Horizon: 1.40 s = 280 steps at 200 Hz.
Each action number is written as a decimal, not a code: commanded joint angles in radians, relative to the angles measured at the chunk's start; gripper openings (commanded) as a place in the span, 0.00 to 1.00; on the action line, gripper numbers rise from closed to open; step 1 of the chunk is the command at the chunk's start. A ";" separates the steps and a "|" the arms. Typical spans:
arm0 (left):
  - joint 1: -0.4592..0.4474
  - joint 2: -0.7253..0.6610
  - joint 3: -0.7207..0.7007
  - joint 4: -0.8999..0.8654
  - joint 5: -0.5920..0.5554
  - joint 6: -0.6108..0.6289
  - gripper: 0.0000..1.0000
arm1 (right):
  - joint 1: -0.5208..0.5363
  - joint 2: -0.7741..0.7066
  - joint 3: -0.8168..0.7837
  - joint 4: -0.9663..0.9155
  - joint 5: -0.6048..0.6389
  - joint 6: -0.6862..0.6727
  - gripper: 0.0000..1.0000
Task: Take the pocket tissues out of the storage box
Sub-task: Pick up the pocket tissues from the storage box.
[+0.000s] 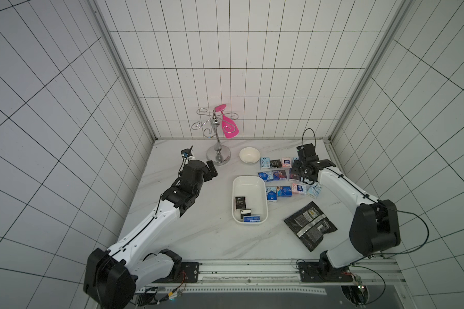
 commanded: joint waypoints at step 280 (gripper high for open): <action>-0.001 0.002 0.011 -0.011 -0.033 0.025 0.99 | 0.653 0.281 0.085 0.058 -0.085 0.089 0.65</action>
